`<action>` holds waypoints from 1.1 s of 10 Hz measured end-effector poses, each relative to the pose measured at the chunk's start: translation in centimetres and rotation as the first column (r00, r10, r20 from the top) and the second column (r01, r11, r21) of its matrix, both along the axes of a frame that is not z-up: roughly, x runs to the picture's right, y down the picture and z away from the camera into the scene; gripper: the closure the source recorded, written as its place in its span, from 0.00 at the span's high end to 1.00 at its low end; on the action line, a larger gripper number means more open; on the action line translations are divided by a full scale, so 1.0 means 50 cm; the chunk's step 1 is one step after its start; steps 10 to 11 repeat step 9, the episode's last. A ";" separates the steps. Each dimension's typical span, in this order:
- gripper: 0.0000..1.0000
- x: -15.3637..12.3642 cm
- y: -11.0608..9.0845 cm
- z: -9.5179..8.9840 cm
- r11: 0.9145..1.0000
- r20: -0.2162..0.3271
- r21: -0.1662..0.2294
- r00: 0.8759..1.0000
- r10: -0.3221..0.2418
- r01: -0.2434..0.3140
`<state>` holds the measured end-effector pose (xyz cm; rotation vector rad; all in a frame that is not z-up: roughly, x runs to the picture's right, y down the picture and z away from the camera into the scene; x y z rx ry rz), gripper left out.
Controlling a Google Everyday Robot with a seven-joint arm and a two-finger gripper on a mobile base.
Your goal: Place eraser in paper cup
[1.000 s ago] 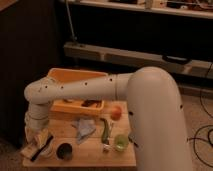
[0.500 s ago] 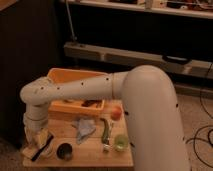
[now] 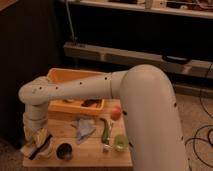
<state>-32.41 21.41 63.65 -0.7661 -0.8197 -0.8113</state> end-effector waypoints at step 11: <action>0.80 0.047 -0.002 -0.067 0.996 -0.007 0.054 0.997 0.071 -0.070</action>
